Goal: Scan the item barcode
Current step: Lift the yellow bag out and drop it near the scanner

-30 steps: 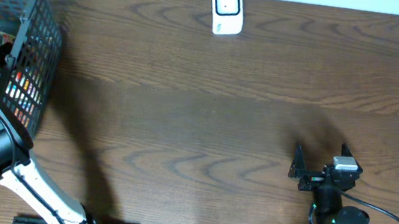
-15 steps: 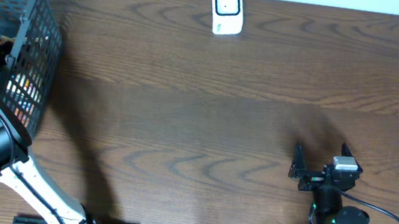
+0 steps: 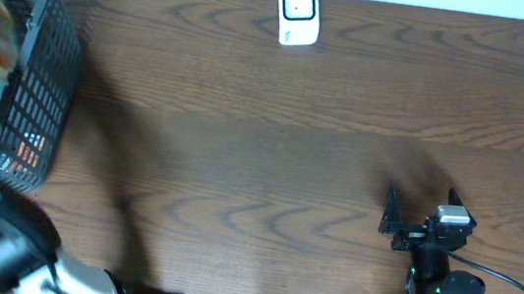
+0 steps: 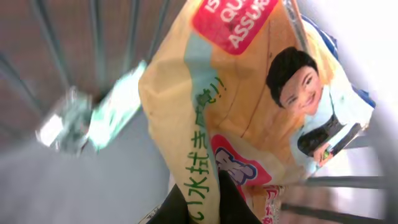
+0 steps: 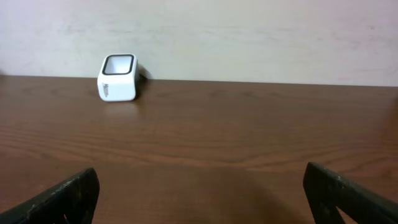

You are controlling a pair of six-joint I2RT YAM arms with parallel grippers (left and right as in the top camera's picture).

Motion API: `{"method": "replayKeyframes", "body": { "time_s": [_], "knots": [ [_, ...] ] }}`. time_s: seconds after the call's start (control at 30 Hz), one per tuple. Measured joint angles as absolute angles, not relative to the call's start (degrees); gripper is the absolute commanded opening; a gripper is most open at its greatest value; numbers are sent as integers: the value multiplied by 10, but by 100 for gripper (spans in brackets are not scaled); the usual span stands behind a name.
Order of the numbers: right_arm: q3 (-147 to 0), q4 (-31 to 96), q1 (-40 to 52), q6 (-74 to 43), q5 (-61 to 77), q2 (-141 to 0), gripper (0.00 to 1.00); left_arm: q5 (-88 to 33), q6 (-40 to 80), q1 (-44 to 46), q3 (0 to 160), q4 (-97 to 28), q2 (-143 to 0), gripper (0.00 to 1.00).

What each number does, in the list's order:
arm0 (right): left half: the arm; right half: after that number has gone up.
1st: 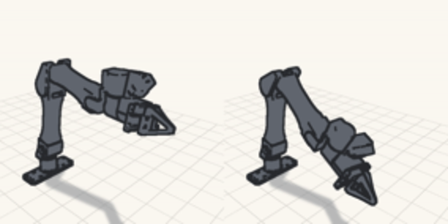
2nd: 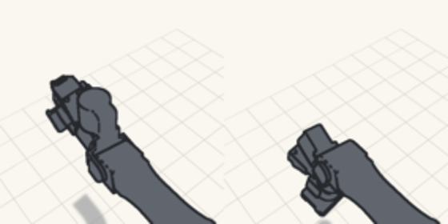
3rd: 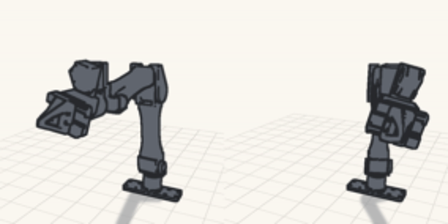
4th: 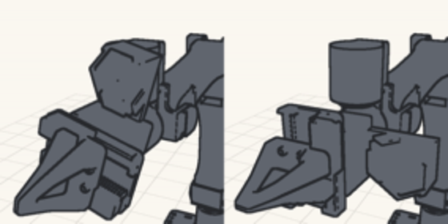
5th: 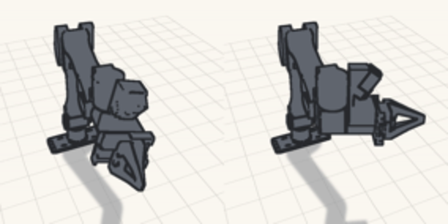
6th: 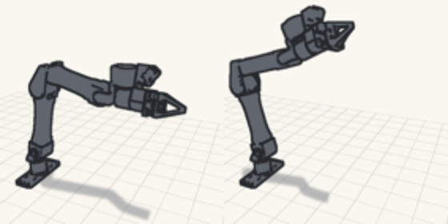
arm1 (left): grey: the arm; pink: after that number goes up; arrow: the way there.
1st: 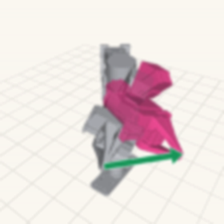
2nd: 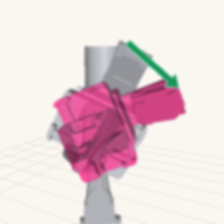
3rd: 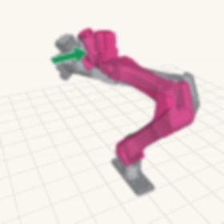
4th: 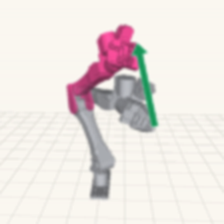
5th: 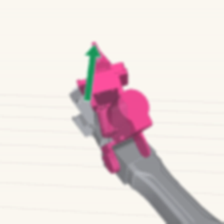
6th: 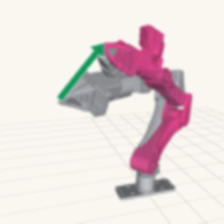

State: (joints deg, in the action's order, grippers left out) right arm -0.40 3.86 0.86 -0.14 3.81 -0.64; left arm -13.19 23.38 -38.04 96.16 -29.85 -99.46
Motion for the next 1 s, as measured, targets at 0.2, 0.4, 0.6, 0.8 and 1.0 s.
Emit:
{"method": "replayKeyframes", "body": {
  "time_s": [0.2, 0.4, 0.6, 0.8, 1.0],
  "knots": [
    [-4, 39, 9, -1, 38, -6, 99, -135, 326, -377, 971, -285, -827, 7],
    [-4, 39, 9, -1, 38, -6, 99, -213, 423, -234, 971, -284, -760, 7],
    [-4, 39, 9, -1, 38, -6, 99, -236, 419, -8, 970, -317, -794, 7],
    [-4, 39, 9, -1, 38, -6, 99, -169, 426, 146, 969, -389, -890, 7],
    [-4, 39, 9, -1, 38, -6, 99, -114, 541, 230, 968, -414, -1007, 7]
  ]
}}
